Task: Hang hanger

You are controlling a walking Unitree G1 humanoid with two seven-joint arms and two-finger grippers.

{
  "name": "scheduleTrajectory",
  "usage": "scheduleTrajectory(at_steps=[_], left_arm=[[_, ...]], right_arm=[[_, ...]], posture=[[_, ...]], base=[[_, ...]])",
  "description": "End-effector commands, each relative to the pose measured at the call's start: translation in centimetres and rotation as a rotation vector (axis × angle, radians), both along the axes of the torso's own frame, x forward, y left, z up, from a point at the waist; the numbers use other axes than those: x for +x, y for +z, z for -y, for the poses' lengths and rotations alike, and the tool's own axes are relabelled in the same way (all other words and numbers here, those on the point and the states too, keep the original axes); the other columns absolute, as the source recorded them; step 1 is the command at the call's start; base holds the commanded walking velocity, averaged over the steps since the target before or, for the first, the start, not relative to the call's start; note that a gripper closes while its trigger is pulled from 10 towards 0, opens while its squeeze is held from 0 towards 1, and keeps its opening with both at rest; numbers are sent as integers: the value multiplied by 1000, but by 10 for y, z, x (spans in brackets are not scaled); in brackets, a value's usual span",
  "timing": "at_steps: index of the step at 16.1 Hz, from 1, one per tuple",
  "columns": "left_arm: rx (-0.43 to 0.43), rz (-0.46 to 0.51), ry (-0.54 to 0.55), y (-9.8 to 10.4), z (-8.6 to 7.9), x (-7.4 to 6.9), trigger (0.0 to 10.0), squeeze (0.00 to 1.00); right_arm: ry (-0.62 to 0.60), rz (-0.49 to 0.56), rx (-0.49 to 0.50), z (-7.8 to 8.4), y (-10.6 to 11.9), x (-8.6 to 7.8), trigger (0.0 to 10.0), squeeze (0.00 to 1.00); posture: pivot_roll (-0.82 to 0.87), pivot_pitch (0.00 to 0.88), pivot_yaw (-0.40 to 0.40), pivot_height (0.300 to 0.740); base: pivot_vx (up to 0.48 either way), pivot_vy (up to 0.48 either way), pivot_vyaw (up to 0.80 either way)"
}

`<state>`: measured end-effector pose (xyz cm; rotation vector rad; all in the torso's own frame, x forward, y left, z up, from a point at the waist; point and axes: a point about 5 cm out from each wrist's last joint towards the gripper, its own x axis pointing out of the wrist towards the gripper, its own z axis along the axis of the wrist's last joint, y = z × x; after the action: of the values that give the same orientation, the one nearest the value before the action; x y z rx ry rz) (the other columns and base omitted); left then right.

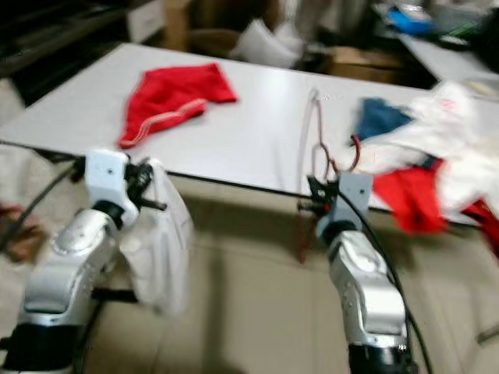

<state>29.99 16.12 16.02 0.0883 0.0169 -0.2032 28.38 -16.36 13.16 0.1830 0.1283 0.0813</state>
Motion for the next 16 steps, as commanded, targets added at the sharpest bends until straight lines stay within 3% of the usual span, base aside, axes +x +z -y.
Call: scheduleTrajectory(at_steps=[1, 7, 10, 16], left_arm=[[-8, 34, -3, 9, 0, 0, 10000, 0], [-12, 41, -68, 12, 13, 4, 10000, 0], [-16, 64, -75, 22, 15, 11, 10000, 0], [51, 110, 14, 50, -6, 46, 10000, 0]], right_arm=[[10, 43, 11, 1, 10, 3, 10000, 0], [124, 76, -78, 6, 23, 4, 10000, 0], [204, 99, -154, 8, 31, 3, 10000, 0], [579, 127, -288, 26, 58, -7, 10000, 0]], posture=[[-110, 0, -50, 719], [-125, 0, -44, 719], [-137, 0, -23, 719], [-141, 0, -17, 719]], base=[[412, 0, 0], [411, 0, 0], [410, 0, -800], [413, 0, 0]])
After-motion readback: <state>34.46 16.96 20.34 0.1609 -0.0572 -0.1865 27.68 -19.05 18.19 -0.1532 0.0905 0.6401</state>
